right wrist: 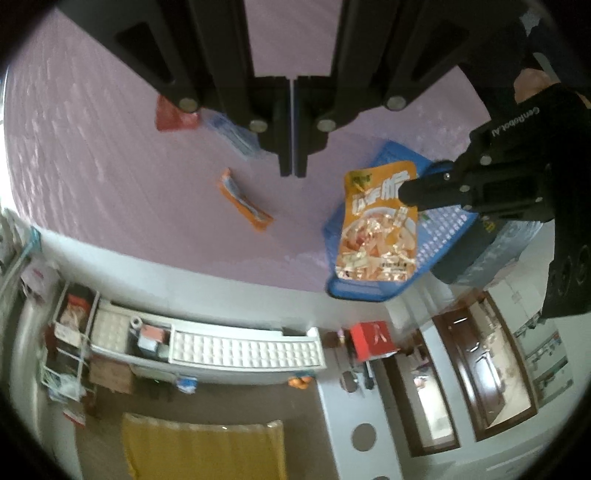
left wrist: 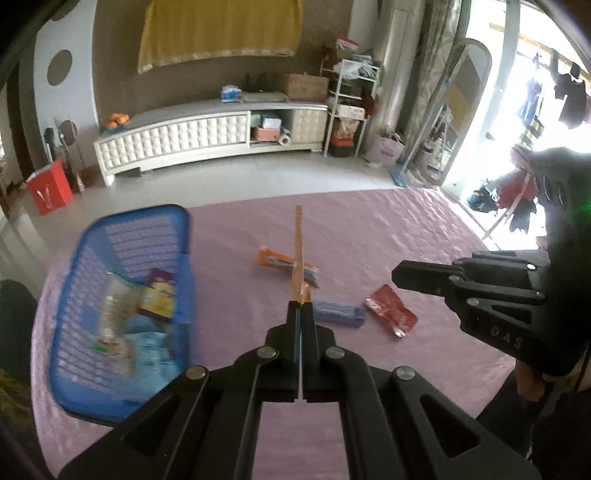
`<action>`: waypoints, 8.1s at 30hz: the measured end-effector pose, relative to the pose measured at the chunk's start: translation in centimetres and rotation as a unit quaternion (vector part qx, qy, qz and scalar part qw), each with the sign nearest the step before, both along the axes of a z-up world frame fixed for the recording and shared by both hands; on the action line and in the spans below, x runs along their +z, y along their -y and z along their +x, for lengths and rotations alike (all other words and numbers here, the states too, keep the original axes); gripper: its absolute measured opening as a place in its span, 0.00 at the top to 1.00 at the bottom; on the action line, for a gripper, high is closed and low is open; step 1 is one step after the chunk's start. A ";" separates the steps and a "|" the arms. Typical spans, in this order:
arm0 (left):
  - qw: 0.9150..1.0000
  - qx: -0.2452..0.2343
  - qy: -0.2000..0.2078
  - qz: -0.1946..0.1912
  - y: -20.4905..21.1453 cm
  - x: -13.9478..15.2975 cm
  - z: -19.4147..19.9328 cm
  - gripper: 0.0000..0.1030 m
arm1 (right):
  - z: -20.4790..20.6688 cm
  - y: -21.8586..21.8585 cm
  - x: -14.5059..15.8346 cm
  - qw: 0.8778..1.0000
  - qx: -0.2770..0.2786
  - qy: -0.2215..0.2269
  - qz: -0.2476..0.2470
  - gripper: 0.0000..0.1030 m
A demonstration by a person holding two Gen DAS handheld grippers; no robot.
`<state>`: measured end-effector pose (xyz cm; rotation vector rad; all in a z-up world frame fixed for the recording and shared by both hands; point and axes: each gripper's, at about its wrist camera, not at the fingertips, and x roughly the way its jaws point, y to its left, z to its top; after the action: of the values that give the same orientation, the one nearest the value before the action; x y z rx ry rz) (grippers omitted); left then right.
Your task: Organize snacks
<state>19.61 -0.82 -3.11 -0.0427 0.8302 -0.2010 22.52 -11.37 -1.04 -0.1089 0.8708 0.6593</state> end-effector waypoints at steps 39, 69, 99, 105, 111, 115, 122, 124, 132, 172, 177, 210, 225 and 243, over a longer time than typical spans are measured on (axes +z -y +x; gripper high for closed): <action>0.997 0.033 -0.068 0.027 -11.7 -5.3 1.1 0.78 | 2.2 -13.6 -3.8 0.996 0.075 -0.043 -0.027 0.98; 0.996 -0.031 -0.030 0.077 3.8 -3.0 2.5 0.33 | 1.7 5.4 -2.8 0.998 -0.048 0.007 -0.046 0.16; 0.984 -0.019 -0.159 0.081 6.2 -15.1 9.7 0.33 | 6.7 8.5 -17.1 0.988 -0.046 -0.082 -0.124 0.40; 0.982 -0.018 -0.172 0.070 6.1 -16.5 10.2 0.33 | 5.5 8.6 -16.8 0.990 -0.041 -0.060 -0.124 0.64; 0.983 -0.021 -0.173 0.050 6.5 -16.0 10.4 0.33 | 4.9 8.2 -17.0 0.993 -0.025 -0.048 -0.108 0.72; 0.985 -0.043 -0.159 0.054 7.6 -14.9 10.6 0.33 | 4.9 8.0 -16.9 0.993 -0.027 -0.053 -0.101 0.72; 0.977 -0.101 -0.162 0.096 10.0 -15.6 11.5 0.33 | 5.7 8.7 -16.9 0.993 -0.029 -0.072 -0.091 0.72; 0.975 -0.109 -0.164 0.103 10.6 -15.8 12.0 0.28 | 6.0 8.8 -16.9 0.993 -0.030 -0.077 -0.088 0.72; 0.970 -0.117 -0.206 0.062 12.3 -16.8 14.2 0.27 | 6.4 9.0 -16.8 0.992 -0.030 -0.089 -0.083 0.71; 0.979 -0.113 -0.159 0.067 10.4 -17.0 11.8 0.69 | 5.9 9.5 -16.6 0.994 -0.038 -0.083 -0.060 0.73; 0.982 -0.112 -0.140 0.052 9.6 -15.5 10.0 0.70 | 5.0 9.3 -15.7 0.994 -0.041 -0.083 -0.055 0.73; 0.999 -0.011 0.040 0.035 -7.3 2.9 0.1 0.72 | 0.4 -7.0 1.0 0.999 0.030 0.044 0.006 0.73; 0.999 0.025 -0.017 0.021 -13.2 -2.0 -1.1 0.72 | -0.2 -12.8 -1.7 0.997 0.069 0.019 -0.021 0.73; 0.997 0.025 -0.065 0.015 -14.1 -4.6 -1.2 0.56 | -0.9 -13.9 -1.6 0.997 0.066 0.021 -0.037 0.73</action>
<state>18.40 13.31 -7.76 -0.0484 0.9614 -0.1405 21.67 2.51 -2.67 -0.2471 0.8532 0.7460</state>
